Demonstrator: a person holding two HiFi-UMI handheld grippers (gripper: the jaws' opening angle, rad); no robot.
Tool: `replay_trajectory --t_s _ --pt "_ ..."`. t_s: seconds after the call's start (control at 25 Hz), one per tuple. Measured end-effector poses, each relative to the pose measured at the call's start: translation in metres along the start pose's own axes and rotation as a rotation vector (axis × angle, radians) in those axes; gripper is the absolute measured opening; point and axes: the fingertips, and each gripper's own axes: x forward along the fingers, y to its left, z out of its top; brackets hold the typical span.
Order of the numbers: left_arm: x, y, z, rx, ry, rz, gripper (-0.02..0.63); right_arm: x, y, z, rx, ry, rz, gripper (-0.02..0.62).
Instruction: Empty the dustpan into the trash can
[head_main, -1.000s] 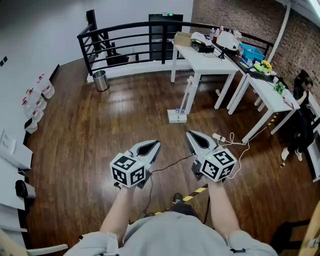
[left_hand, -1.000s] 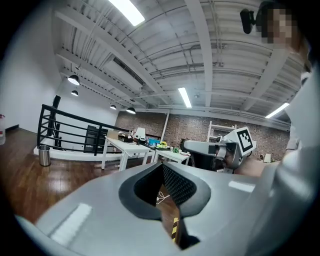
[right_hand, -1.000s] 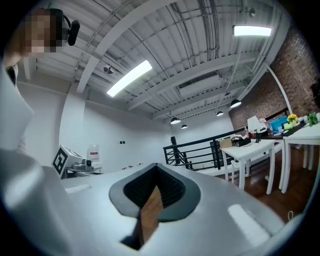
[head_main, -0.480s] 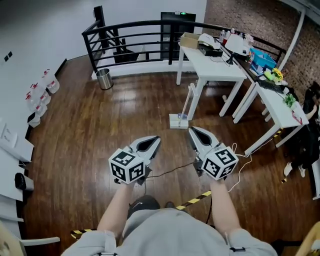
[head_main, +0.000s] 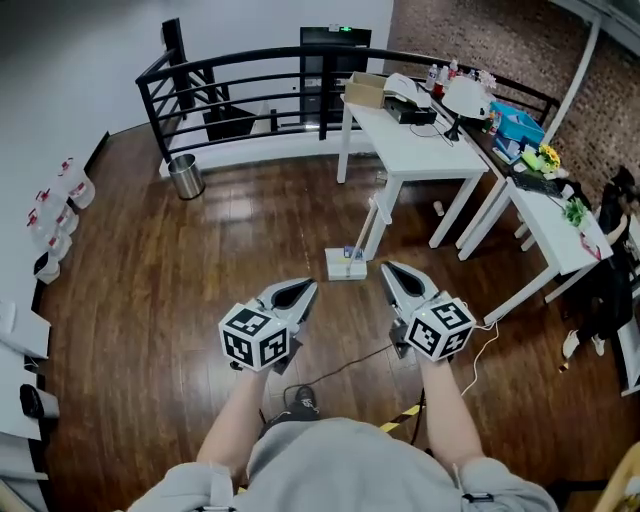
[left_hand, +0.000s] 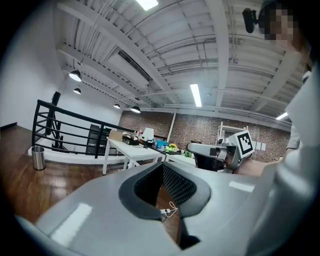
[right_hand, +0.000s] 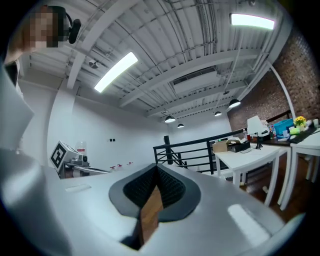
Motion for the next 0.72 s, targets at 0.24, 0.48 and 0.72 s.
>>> replay_trajectory --t_s 0.24,0.48,0.72 --pt "0.046 0.06 0.023 0.024 0.038 -0.069 0.005 0.07 -0.041 0.01 0.001 0.003 -0.084 0.0" --pt "0.088 0.118 0.036 0.01 0.05 -0.08 0.005 0.123 -0.077 0.003 0.013 0.024 -0.121 0.0" --pt "0.135 0.18 0.044 -0.004 0.058 -0.076 0.005 0.191 -0.116 -0.003 0.01 0.031 -0.12 0.0"
